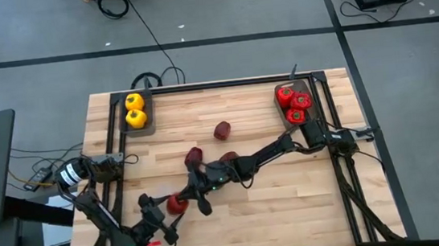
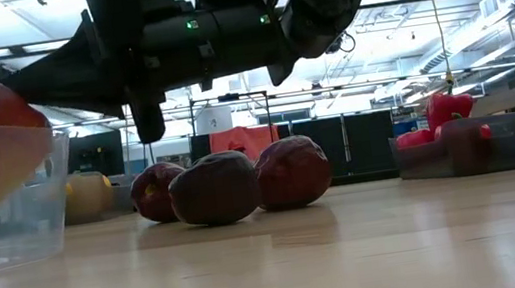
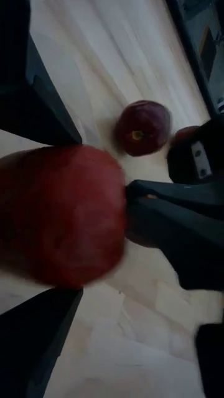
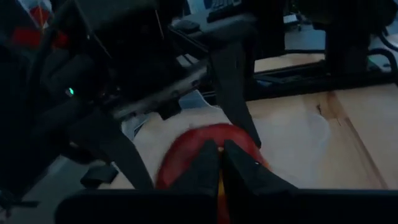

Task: Sort produce into baskets
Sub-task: Put the red apple into the transparent bin

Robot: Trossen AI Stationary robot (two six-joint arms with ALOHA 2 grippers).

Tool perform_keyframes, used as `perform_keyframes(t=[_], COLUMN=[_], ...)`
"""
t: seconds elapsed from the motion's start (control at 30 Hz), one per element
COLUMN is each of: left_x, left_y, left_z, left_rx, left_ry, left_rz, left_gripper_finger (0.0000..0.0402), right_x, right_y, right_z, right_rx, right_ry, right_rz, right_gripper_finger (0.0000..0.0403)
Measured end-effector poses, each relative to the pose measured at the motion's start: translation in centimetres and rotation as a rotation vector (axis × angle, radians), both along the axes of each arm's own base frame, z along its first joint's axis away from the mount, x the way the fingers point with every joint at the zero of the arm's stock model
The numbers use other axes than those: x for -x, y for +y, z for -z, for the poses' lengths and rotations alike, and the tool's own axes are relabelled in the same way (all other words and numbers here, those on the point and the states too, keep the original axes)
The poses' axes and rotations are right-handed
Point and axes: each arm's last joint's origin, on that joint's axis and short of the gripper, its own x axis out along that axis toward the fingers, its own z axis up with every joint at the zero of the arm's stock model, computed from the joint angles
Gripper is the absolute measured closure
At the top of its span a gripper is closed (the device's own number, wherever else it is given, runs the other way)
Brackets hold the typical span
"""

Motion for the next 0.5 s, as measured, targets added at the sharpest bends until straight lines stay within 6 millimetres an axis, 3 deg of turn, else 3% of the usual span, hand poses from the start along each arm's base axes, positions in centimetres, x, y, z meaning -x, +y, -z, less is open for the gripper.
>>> perform_keyframes(t=[0.23, 0.4, 0.5], left_x=[-0.4, -0.7, -0.9], left_y=[-0.9, -1.4, -1.7], left_z=[-2.8, -5.5, -7.6], left_rx=[-0.066, -0.086, -0.090], left_ry=[0.091, 0.106, 0.118], left_rz=[0.008, -0.014, -0.024], left_gripper_finger=[0.0011, 0.0014, 0.0014], right_x=[-0.3, -0.6, -0.7], right_y=[1.6, 3.5, 4.1], right_z=[-0.8, -1.9, -2.6], right_rx=[0.276, 0.526, 0.576], right_ry=[-0.045, 0.059, 0.103], right_rz=[0.010, -0.014, -0.049], right_gripper_finger=[0.0390, 0.0390, 0.0390])
